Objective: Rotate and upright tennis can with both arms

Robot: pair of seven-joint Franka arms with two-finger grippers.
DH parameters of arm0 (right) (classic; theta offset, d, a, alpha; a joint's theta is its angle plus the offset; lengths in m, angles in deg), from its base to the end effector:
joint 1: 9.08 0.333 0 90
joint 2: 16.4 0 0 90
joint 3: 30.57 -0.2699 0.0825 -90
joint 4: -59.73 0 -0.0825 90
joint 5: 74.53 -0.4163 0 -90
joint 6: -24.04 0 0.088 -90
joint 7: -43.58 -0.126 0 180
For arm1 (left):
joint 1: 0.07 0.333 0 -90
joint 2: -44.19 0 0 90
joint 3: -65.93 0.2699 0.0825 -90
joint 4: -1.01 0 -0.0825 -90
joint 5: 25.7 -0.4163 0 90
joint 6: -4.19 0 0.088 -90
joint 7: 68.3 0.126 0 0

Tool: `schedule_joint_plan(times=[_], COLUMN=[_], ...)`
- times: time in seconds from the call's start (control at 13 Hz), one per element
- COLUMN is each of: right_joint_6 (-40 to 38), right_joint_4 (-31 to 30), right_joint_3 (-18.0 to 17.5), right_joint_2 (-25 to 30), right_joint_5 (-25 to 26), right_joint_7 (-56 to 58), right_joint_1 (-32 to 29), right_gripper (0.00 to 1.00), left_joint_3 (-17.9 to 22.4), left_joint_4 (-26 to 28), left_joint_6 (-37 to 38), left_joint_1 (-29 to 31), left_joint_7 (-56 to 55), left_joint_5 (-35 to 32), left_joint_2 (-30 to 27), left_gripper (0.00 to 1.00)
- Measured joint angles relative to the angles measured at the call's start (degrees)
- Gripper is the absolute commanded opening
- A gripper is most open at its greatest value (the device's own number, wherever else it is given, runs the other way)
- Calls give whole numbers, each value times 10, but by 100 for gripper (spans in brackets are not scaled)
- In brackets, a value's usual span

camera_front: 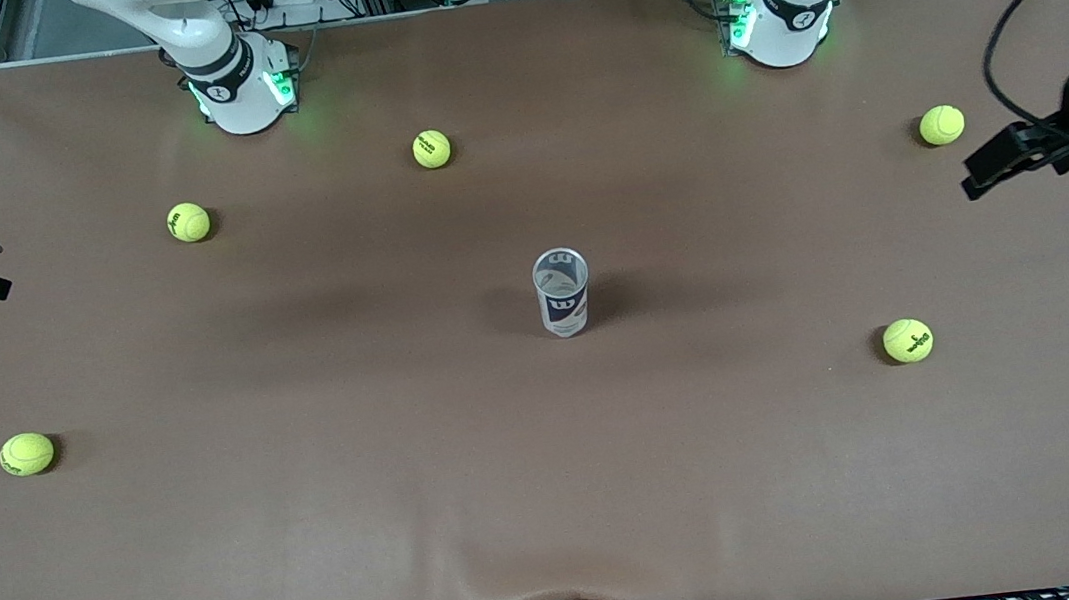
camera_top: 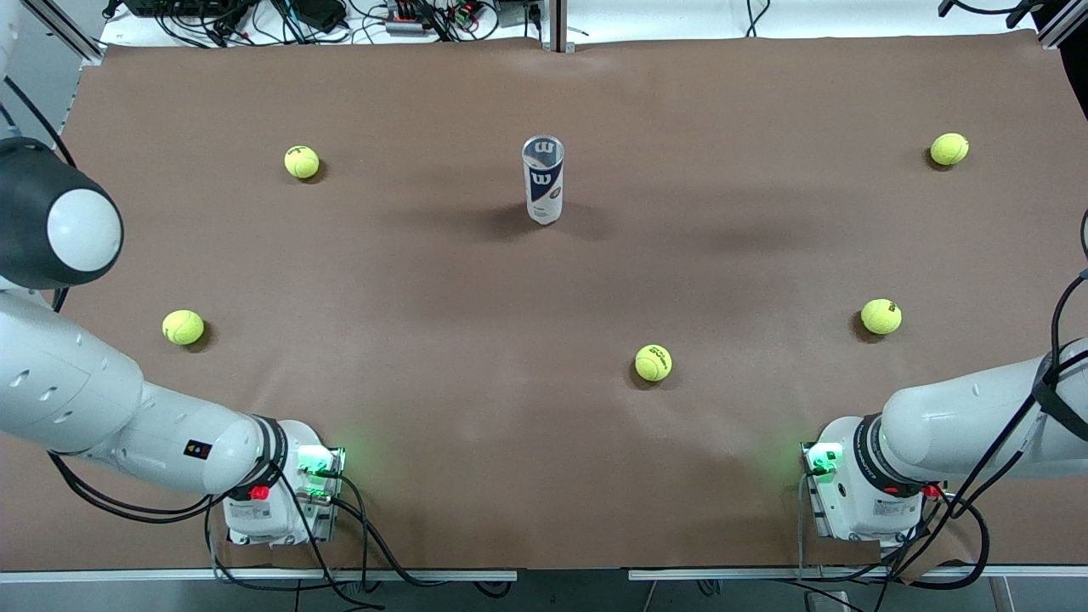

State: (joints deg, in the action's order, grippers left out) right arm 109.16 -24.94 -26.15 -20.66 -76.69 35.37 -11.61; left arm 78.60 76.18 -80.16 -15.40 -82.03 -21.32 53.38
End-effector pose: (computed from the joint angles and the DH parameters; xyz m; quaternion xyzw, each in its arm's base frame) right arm 0.5928 -0.0658 0.5549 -0.9907 0.1308 0.0333 0.0156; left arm 0.6160 -0.0494 0.5855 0.9956 0.0912 -0.0012 0.0206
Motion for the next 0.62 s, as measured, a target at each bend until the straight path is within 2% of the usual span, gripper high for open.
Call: schedule_joint_plan(times=[0.46, 0.62], right_joint_6=[0, 1], right_joint_4=[0, 0], right_joint_3=[0, 0], right_joint_2=[0, 0], right_joint_5=[0, 0], right_joint_7=[0, 0], right_joint_1=[0, 0], right_gripper=[100, 100], left_joint_3=[-14, -91], left_joint_4=[6, 10], left_joint_6=[1, 1], left_joint_1=[18, 90], left_joint_7=[2, 2], left_joint_5=[8, 3], left_joint_2=[0, 0], left_gripper=[100, 100])
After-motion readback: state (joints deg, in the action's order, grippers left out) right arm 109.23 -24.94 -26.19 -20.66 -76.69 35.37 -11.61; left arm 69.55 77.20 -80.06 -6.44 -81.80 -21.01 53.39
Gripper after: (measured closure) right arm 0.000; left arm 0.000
